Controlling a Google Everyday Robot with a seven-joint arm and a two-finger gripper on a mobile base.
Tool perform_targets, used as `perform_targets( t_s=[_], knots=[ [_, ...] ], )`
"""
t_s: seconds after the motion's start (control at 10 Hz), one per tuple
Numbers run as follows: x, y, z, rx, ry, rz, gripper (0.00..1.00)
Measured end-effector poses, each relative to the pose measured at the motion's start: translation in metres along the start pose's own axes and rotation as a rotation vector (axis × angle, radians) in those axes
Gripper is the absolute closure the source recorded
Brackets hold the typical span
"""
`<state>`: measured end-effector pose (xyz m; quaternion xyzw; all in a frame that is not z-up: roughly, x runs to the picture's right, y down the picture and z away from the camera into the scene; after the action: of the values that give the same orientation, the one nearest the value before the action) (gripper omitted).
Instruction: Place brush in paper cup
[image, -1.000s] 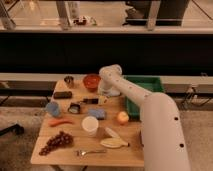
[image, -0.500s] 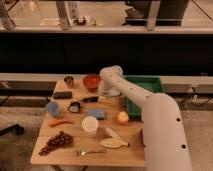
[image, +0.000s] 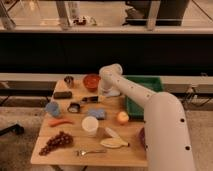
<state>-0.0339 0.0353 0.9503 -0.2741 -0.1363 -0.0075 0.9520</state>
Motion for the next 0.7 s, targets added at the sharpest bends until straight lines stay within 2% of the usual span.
perform_targets(
  t_s=[0.4, 0.7],
  knots=[
    [-0.021, -0.011, -0.045, 0.073, 0.08, -0.052, 1.0],
    [-0.037, -0.014, -0.071, 0.123, 0.112, -0.088, 1.0]
  ],
)
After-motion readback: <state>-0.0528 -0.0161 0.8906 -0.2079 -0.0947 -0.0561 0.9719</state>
